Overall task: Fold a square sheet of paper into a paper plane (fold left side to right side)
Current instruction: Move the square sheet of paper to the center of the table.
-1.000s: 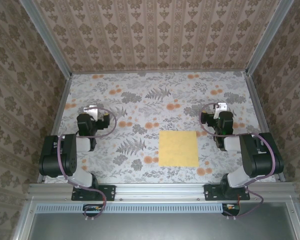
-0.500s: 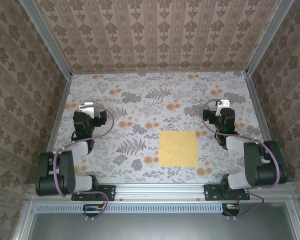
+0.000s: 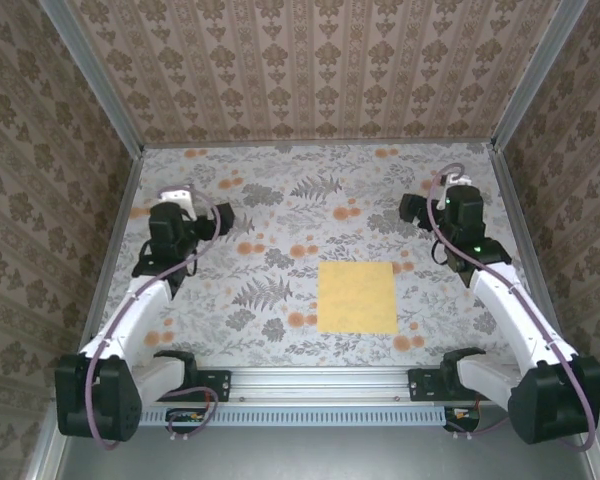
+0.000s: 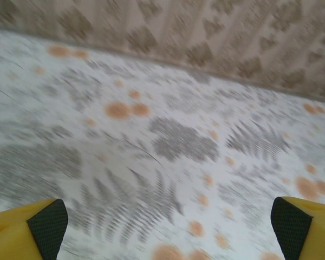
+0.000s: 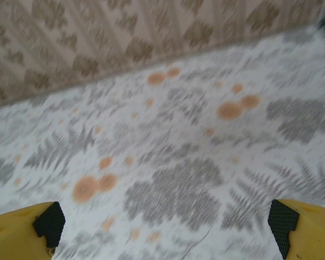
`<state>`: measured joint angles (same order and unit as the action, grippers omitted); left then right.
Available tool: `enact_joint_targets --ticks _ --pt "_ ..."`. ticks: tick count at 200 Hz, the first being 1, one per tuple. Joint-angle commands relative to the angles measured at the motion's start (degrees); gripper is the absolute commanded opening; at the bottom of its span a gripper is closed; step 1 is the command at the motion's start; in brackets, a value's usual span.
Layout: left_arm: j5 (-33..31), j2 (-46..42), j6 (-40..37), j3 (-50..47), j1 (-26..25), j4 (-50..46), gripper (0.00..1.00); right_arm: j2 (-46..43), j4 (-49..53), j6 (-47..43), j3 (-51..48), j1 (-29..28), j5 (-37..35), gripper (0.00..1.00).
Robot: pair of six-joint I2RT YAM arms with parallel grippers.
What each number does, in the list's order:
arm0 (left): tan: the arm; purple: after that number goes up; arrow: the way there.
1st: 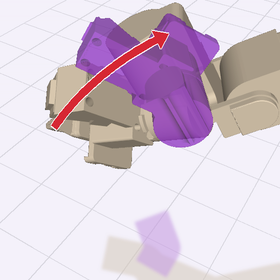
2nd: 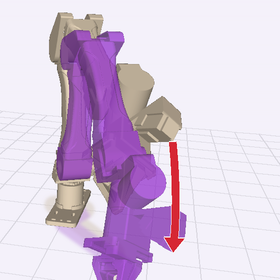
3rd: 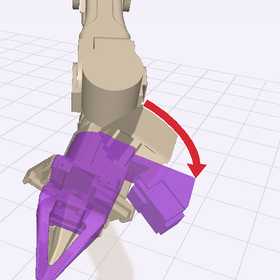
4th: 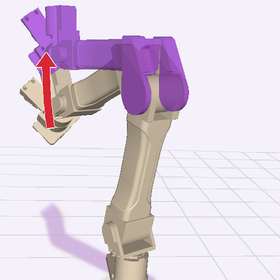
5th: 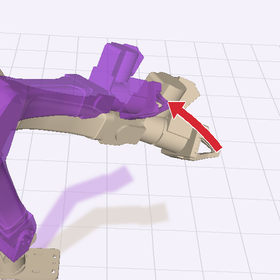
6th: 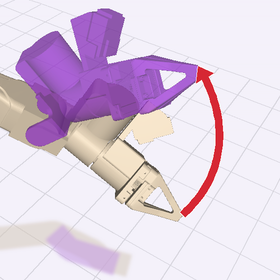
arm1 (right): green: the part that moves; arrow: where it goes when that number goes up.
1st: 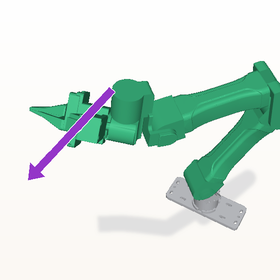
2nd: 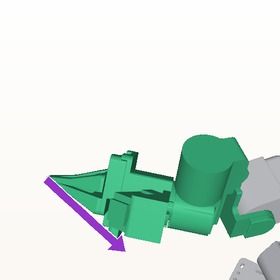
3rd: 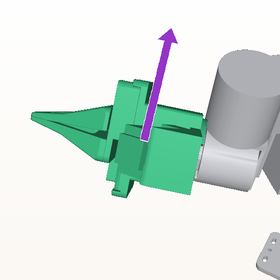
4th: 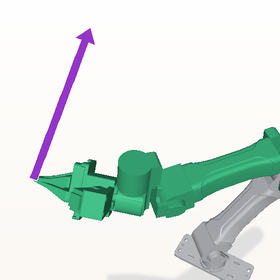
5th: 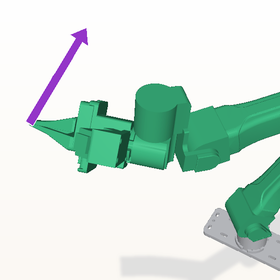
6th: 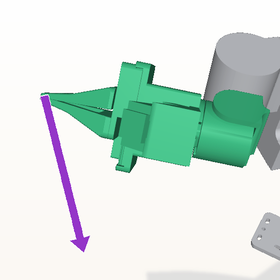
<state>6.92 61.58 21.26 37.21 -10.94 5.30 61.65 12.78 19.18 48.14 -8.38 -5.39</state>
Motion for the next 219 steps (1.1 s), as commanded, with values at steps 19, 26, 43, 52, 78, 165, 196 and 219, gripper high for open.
enact_joint_targets --ticks 19,26,43,52,78,165,196,219 --pt "3.0 2.9 9.1 -2.5 -9.5 -0.4 1.0 4.0 21.2 6.4 0.9 -12.8 1.3 1.0" --pt "3.0 3.7 9.7 -2.7 -10.7 0.1 1.0 5.3 21.9 7.2 0.7 -15.2 1.2 1.0" --pt "3.9 6.1 11.6 -3.1 -13.0 2.7 1.0 8.4 22.8 8.5 0.4 -19.8 0.6 1.0" --pt "4.2 7.5 12.5 -3.0 -13.9 4.0 1.0 10.1 22.9 9.0 0.2 -21.8 0.2 1.0" --pt "4.7 11.1 13.5 -1.7 -17.0 5.4 1.0 15.7 22.5 9.6 0.3 -26.5 0.2 1.0" --pt "2.1 12.4 13.3 -0.2 -19.0 3.5 1.0 30.6 19.9 8.7 2.7 -30.9 2.0 0.95" --pt "0.3 11.2 12.8 -0.2 -18.9 2.1 1.0 33.5 20.3 8.5 3.7 -31.3 2.1 0.92" --pt "-1.0 10.5 12.5 -0.2 -18.9 1.1 1.0 35.3 20.2 8.9 4.7 -31.5 1.9 0.91"
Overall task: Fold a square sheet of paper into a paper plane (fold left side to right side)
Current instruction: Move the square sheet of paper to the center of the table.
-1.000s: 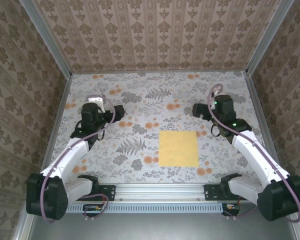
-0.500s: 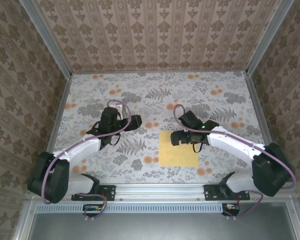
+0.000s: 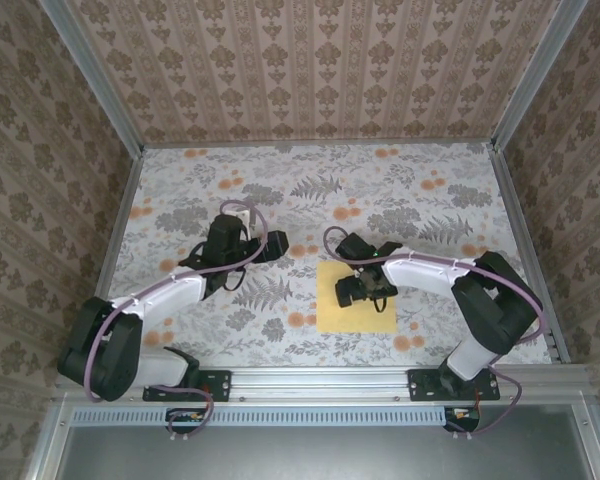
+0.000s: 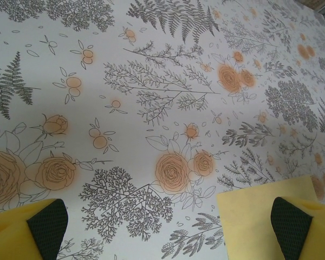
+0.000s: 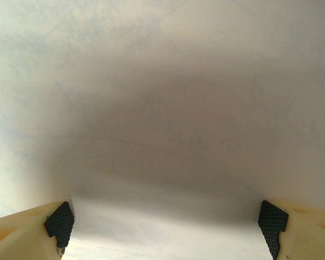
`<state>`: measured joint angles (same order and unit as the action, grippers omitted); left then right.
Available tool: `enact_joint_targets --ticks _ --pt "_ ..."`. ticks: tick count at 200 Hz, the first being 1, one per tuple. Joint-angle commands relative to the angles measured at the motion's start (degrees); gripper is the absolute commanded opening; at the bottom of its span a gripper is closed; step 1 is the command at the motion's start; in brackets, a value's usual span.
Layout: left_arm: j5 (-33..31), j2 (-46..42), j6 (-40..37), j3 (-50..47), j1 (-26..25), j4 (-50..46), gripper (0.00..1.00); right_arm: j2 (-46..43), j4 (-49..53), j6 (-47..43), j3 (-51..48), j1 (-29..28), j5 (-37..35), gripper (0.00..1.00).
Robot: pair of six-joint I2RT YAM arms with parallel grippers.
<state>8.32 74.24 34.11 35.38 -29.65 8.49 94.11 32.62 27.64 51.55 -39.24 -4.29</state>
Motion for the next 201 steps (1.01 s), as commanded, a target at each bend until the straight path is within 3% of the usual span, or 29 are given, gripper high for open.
enact_joint_targets --ticks 1,104,201 --pt "-2.4 -2.2 -0.3 1.6 -0.2 -2.1 1.0 2.9 0.4 0.5 1.3 -0.7 0.8 0.91" --pt "-5.8 -6.4 -1.1 1.8 0.4 -5.8 1.0 11.4 -4.9 5.9 10.2 -0.7 1.7 0.91" --pt "-4.4 -7.6 -0.2 2.3 1.0 -7.3 1.0 21.6 -2.2 1.3 24.5 -0.3 0.2 0.91"
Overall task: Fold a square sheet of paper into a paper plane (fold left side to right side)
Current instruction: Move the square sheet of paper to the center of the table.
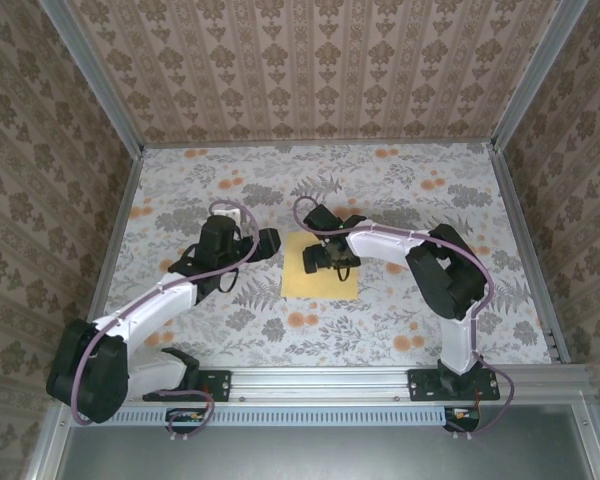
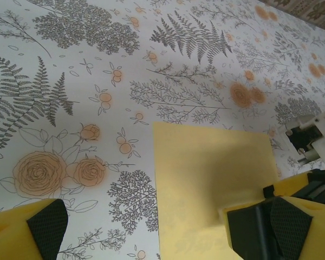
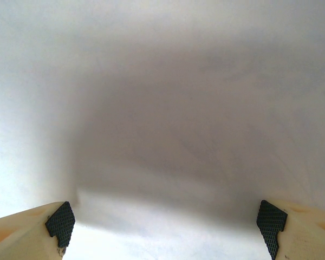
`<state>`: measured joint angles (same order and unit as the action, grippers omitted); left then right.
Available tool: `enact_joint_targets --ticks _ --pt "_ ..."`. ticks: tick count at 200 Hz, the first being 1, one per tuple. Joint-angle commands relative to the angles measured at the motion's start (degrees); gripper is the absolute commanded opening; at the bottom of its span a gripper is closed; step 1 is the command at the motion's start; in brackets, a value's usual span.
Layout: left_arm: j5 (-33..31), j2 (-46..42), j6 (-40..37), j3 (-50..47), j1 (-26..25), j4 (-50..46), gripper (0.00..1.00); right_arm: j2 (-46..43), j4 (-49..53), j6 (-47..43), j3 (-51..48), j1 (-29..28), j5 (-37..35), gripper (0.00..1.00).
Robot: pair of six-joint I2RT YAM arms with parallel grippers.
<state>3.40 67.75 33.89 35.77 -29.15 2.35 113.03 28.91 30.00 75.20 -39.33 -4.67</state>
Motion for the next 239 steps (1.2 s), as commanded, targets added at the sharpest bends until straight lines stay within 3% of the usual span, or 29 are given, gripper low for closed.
enact_joint_targets --ticks 1,97,135,160,186,239 --pt "0.6 -1.1 0.0 1.9 0.4 -1.2 1.0 2.8 1.5 -1.0 0.8 -0.2 0.6 0.91" --pt "7.4 5.6 2.6 5.7 0.9 -3.7 1.0 -3.8 1.6 -1.9 2.8 0.4 1.6 0.93" --pt "13.9 8.8 3.9 6.1 1.3 -2.8 0.99 -8.3 1.6 -3.0 1.3 2.2 1.9 0.95" --pt "21.4 13.2 5.7 6.6 1.5 -0.1 0.92 -10.5 1.5 -4.2 -0.6 5.2 3.0 0.98" --pt "28.3 19.4 7.4 8.4 1.0 1.9 0.77 -11.0 0.2 -4.8 -1.9 8.9 5.5 0.99" --pt "28.4 27.2 8.3 11.7 -1.5 0.0 0.62 -7.2 -0.6 -6.3 0.4 12.3 6.6 1.0"
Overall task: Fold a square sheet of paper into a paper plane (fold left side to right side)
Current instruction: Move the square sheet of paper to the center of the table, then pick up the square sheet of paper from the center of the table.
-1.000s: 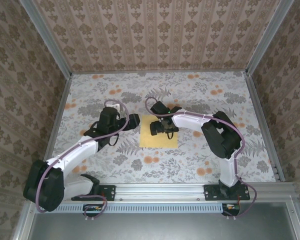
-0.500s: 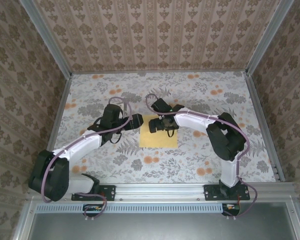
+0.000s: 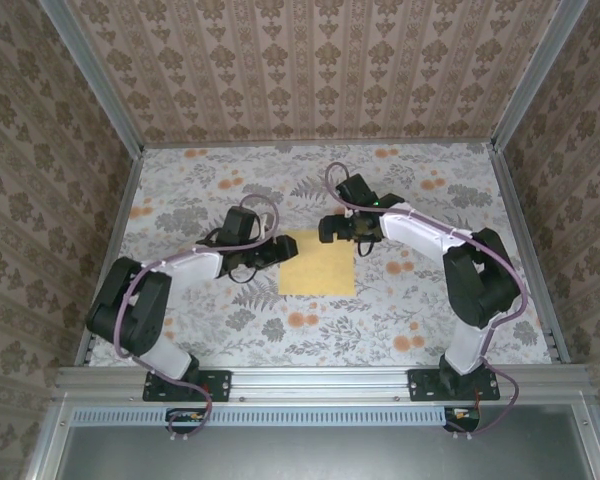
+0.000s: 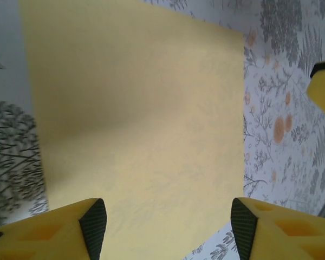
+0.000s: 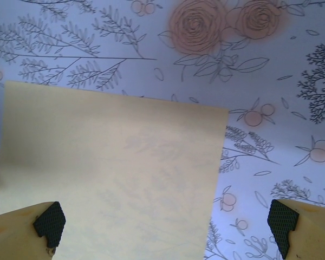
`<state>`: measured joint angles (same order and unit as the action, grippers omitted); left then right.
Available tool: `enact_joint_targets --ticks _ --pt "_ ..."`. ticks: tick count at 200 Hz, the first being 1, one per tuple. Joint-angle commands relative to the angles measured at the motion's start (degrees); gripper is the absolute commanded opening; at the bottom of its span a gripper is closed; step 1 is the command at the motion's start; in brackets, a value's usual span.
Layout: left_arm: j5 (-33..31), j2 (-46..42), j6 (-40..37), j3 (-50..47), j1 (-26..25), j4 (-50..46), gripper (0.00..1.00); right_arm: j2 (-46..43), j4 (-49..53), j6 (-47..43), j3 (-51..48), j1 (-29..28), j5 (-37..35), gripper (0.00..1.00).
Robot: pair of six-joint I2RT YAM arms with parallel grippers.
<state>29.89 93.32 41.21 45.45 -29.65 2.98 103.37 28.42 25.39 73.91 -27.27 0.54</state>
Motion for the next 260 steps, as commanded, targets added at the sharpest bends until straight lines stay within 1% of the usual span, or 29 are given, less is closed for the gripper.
enact_joint_targets --ticks 1,14,26,47,89,121,162,208,260 --pt "1.8 1.7 1.0 2.0 -1.0 -0.7 0.62 2.6 -0.1 -1.7 1.8 0.3 1.4 1.0" --pt "0.8 2.6 1.0 2.6 -1.2 -2.7 0.56 4.1 0.1 -2.0 2.8 0.3 0.9 1.0" --pt "-0.5 3.5 0.8 3.3 -1.3 -5.5 0.49 5.6 0.1 -2.2 3.8 0.4 0.5 1.0" --pt "-1.5 4.5 0.5 3.9 -1.3 -7.8 0.44 7.8 0.2 -2.3 5.4 0.4 -0.1 1.0" --pt "-1.4 6.2 0.5 4.5 -1.5 -8.6 0.43 11.1 0.2 -2.3 7.4 0.4 -0.7 1.0" --pt "-1.9 7.2 0.4 4.7 -1.6 -9.3 0.39 13.0 0.3 -1.4 7.7 0.3 0.4 1.0" --pt "-2.7 7.8 0.0 4.8 -1.7 -10.1 0.38 14.1 0.5 -0.4 7.2 -0.8 2.6 1.0" --pt "-3.1 8.4 0.2 4.9 -1.9 -10.1 0.38 13.7 0.1 1.5 6.0 -3.1 5.7 1.0" --pt "-3.2 8.7 0.7 4.8 -2.0 -9.1 0.37 10.3 1.1 2.5 4.0 -6.1 7.3 1.0"
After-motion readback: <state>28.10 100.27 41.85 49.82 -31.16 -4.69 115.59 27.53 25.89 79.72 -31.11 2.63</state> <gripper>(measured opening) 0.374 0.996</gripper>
